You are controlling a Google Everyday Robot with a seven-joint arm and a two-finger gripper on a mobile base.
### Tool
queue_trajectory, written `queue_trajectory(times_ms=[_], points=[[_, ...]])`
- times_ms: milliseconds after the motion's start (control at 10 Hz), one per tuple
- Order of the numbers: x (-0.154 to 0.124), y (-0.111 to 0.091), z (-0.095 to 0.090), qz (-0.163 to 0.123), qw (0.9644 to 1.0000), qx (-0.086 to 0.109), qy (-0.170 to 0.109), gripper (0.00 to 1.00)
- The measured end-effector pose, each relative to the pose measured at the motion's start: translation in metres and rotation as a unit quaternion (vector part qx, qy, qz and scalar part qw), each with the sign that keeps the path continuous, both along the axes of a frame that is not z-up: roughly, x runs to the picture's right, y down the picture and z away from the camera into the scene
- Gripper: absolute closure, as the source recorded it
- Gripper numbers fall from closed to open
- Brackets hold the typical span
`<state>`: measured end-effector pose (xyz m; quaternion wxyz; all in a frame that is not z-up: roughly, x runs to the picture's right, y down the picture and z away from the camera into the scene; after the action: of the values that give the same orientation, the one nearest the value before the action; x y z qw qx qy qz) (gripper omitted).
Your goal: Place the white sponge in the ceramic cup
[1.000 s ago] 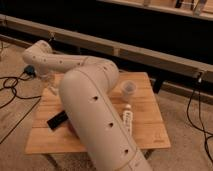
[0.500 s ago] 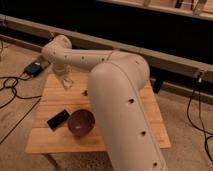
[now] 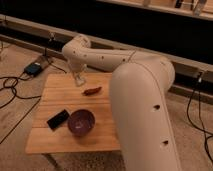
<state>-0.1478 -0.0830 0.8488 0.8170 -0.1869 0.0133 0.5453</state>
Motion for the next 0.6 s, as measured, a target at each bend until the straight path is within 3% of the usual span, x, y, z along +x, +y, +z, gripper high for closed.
queue_trajectory(times_ms=[600], points=[[0.052, -0.007, 0.007, 0.091, 0.9955, -0.001, 0.028, 1.0]])
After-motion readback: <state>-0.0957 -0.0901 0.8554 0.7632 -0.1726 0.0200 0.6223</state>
